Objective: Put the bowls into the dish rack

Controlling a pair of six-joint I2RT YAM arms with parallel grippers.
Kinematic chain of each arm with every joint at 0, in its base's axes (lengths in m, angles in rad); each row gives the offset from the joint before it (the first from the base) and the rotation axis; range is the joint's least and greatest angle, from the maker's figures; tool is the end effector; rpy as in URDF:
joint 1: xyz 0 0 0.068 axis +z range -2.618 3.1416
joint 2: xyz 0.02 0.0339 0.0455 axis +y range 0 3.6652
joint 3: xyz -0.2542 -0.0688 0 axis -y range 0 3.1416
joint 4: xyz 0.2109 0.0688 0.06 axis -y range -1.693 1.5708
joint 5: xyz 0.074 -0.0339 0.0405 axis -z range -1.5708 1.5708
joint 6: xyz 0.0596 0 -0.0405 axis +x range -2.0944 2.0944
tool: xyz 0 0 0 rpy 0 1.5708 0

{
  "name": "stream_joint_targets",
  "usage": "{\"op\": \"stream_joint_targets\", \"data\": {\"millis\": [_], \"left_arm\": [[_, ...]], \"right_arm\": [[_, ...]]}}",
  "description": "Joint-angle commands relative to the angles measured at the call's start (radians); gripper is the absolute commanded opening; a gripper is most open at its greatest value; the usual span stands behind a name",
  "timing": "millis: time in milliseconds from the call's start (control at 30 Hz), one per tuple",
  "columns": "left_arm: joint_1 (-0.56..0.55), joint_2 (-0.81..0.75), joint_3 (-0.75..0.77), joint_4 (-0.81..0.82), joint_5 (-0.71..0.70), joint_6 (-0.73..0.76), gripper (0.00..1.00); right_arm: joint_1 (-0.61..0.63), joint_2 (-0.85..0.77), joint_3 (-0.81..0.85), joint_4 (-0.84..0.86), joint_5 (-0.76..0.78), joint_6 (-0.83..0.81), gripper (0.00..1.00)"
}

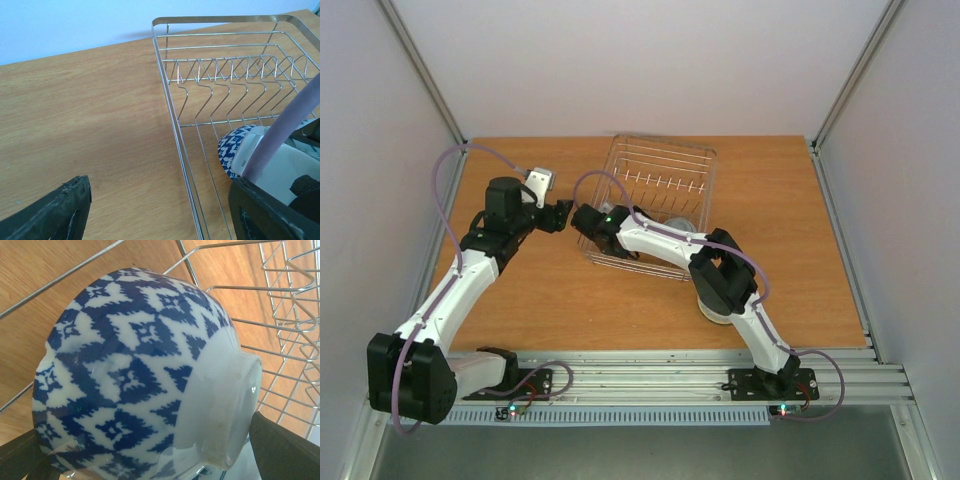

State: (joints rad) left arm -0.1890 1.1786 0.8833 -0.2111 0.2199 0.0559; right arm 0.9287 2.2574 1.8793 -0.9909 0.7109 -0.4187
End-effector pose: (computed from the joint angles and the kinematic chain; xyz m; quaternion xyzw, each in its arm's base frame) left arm 0.2506 -0.0612 0.2803 0.1599 0.8433 -0.1279 0.4970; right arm 0.2846 0.3156 0.1713 -0.5545 0.7508 -0.3112 0.1787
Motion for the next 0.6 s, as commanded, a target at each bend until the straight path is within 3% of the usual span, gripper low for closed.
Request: {"op": "stream_joint_targets", "data": {"millis": [0,267,567], "left_arm": [[0.005,-0.012,-0.006,0.065,0.004,-0.004,0.76],[0.005,-0.013,-0.004,0.063,0.01,-0.004,0.76],[0.005,-0.013,-0.002,0.057,0.017,-0.001,0.77]], "right_arm": [[0.01,-0.055,-0.024,0.023,-0.068,0.005,0.99],[0.009,-0.195,-0.09,0.101,-0.29,0.005,0.99],[0.006,-0.231,-0.093,0.102,-0.32,0.011,0.99]]}}
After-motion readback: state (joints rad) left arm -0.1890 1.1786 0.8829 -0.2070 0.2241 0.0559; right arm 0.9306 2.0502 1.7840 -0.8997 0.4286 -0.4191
